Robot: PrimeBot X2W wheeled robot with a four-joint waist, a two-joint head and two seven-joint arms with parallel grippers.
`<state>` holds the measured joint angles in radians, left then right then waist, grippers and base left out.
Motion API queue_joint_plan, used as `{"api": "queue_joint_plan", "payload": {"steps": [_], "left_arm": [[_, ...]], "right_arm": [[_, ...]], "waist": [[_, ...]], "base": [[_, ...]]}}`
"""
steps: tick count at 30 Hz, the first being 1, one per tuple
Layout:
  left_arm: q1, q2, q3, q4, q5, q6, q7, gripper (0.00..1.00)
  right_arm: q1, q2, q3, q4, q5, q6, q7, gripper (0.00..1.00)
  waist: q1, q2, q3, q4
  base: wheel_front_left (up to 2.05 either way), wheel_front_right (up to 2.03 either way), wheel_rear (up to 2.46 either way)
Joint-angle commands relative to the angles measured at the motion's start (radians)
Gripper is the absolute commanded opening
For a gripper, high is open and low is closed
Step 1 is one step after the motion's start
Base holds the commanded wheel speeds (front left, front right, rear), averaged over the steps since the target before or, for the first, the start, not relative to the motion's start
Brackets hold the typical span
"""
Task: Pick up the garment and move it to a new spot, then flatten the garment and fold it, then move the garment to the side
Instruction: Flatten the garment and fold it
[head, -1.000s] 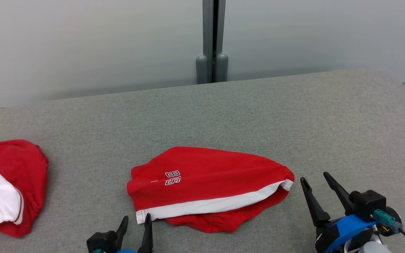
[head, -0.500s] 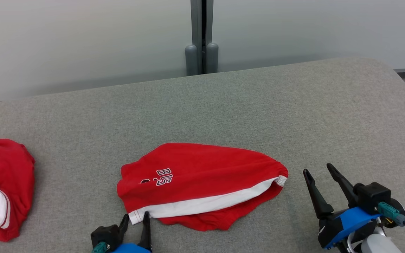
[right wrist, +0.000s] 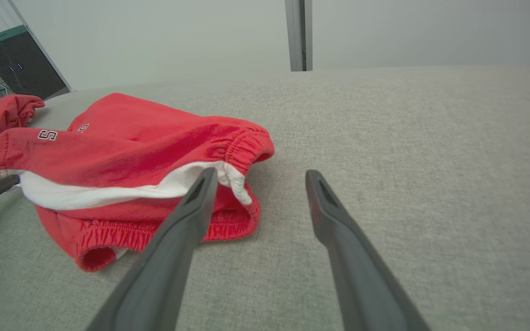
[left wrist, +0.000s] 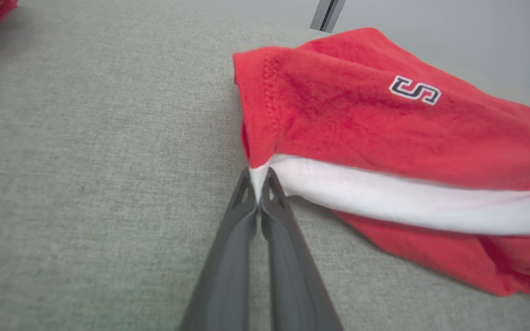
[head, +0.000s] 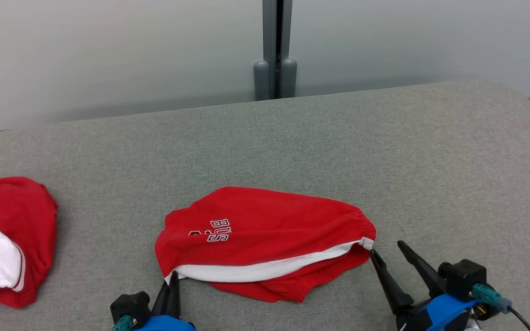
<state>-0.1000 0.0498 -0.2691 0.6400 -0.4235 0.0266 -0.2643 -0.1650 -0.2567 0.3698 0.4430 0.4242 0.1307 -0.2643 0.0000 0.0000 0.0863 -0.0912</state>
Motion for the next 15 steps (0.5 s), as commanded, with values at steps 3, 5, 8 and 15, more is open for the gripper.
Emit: {"api": "queue_joint_plan", "payload": {"steps": [3,5,8,15], "left_arm": [[0.008,0.002,0.014,-0.012,0.013,-0.007,0.000,0.00],[0.007,0.002,0.018,-0.015,0.017,-0.007,0.000,0.00],[0.001,0.002,0.020,-0.017,0.021,-0.010,0.000,0.00],[-0.016,0.002,0.012,-0.016,0.021,-0.017,0.000,0.00]], "right_arm": [[0.012,-0.033,0.058,-0.011,0.049,0.000,0.000,1.00],[-0.004,-0.052,0.087,-0.007,0.056,0.000,0.000,1.00],[-0.039,-0.067,0.116,0.014,0.051,0.000,0.000,1.00],[-0.120,-0.078,0.187,0.090,0.038,0.000,0.000,0.74]], "waist": [[0.0000,0.0000,-0.002,0.001],[0.0000,0.0000,-0.001,0.002],[0.0000,0.0000,0.005,0.006],[0.0000,0.0000,0.021,0.028]], "base": [[0.00,0.00,0.00],[0.00,0.00,0.00],[0.00,0.00,0.00],[0.00,0.00,0.00]]}}
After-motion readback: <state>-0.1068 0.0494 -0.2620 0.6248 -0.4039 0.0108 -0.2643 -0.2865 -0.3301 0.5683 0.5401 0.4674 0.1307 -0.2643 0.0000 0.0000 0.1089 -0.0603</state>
